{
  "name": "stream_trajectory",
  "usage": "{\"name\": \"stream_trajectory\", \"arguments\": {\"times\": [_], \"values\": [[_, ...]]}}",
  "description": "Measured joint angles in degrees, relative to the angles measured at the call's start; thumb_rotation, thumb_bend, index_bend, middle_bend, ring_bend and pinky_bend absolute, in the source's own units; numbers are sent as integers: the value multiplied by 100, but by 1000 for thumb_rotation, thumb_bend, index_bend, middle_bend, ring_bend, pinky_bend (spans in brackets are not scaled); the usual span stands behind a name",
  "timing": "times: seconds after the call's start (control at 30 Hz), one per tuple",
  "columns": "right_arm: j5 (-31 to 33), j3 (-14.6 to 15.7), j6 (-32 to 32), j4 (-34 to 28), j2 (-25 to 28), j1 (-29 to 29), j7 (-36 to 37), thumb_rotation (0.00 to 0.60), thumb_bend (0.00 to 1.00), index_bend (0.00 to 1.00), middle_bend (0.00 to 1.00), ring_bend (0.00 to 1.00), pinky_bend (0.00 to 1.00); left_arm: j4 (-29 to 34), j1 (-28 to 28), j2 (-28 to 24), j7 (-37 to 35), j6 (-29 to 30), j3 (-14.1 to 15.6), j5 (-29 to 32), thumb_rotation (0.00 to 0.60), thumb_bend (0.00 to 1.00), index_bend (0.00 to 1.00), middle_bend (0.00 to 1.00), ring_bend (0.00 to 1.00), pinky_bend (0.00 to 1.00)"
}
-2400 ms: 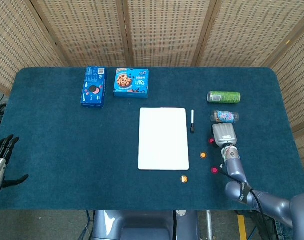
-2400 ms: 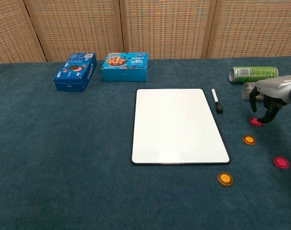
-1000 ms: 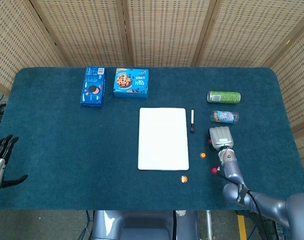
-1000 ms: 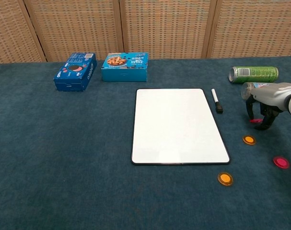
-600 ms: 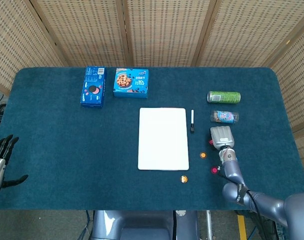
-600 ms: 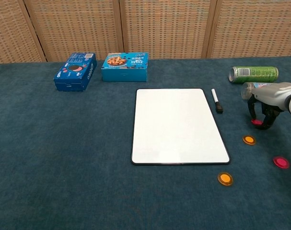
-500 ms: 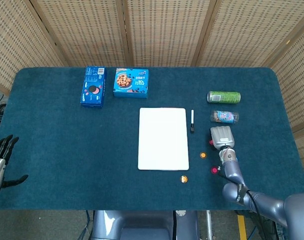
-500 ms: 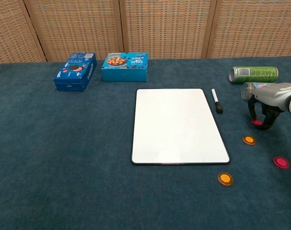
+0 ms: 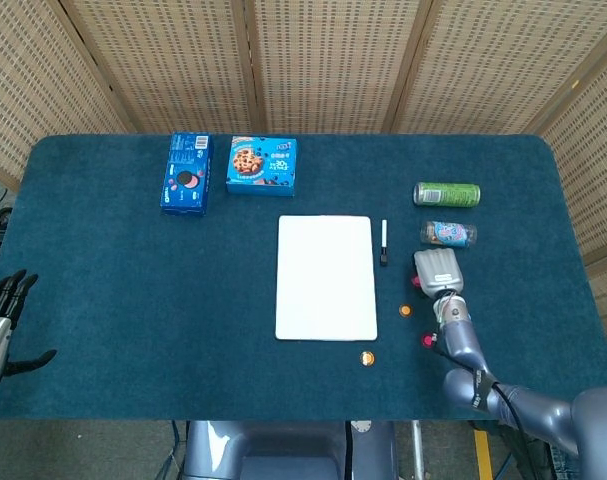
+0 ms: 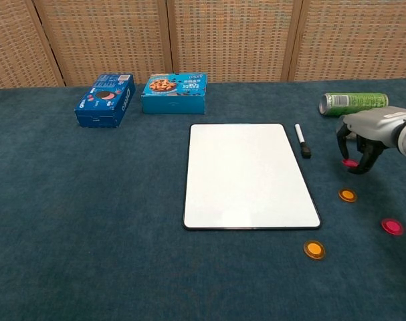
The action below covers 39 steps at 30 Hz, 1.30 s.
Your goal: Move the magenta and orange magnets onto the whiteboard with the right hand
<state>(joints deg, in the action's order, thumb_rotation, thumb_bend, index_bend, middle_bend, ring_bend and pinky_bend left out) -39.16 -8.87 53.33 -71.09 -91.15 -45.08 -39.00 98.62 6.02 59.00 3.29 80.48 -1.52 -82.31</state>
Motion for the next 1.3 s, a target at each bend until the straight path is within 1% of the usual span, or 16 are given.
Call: {"name": "stream_trajectory", "arguments": {"times": [0.23, 0.4, 0.63, 0.8, 0.83, 0.9, 1.0, 1.07, 1.17, 1.3], "values": [[-44, -162, 330, -689, 17, -263, -473, 600, 363, 583, 965, 894, 1000, -2, -1, -18, -55, -1, 5, -14, 600, 0, 0, 0, 0, 0], [170, -359, 542, -938, -227, -644, -1019, 600, 363, 583, 965, 894, 1000, -2, 1, -44, -119, -12, 8, -23, 600, 0, 0, 0, 0, 0], [776, -589, 806, -1001, -833, -1235, -1787, 600, 363, 583, 965, 894, 1000, -38, 24, -68, -207, -74, 23, -47, 600, 0, 0, 0, 0, 0], [1103, -668, 952, -754, -1358, -1585, -2226, 600, 363, 579, 965, 894, 1000, -62, 44, -88, -286, -122, 23, -31, 600, 0, 0, 0, 0, 0], [1131, -675, 969, -692, -1428, -1625, -2268, 600, 359, 563, 965, 894, 1000, -65, 46, -94, -306, -126, 22, -30, 600, 0, 0, 0, 0, 0], [1167, -685, 1003, -549, -1580, -1690, -2330, 600, 317, 448, 965, 894, 1000, -69, 46, -110, -349, -128, 20, -27, 600, 0, 0, 0, 0, 0], [1154, -712, 1079, -483, -1683, -1756, -2358, 600, 253, 314, 964, 894, 1000, -90, 49, -135, -424, -145, 18, -22, 600, 0, 0, 0, 0, 0], [1139, -715, 1109, -531, -1664, -1757, -2371, 600, 253, 288, 964, 894, 1000, -102, 59, -144, -450, -176, 22, -20, 600, 0, 0, 0, 0, 0], [1109, -707, 1170, -704, -1583, -1733, -2379, 600, 256, 288, 964, 894, 1000, -110, 70, -150, -468, -195, 27, -23, 600, 0, 0, 0, 0, 0], [1016, -650, 1287, -1127, -1342, -1609, -2317, 600, 259, 288, 964, 894, 1000, -104, 65, -158, -480, -182, 38, -48, 600, 0, 0, 0, 0, 0]]}}
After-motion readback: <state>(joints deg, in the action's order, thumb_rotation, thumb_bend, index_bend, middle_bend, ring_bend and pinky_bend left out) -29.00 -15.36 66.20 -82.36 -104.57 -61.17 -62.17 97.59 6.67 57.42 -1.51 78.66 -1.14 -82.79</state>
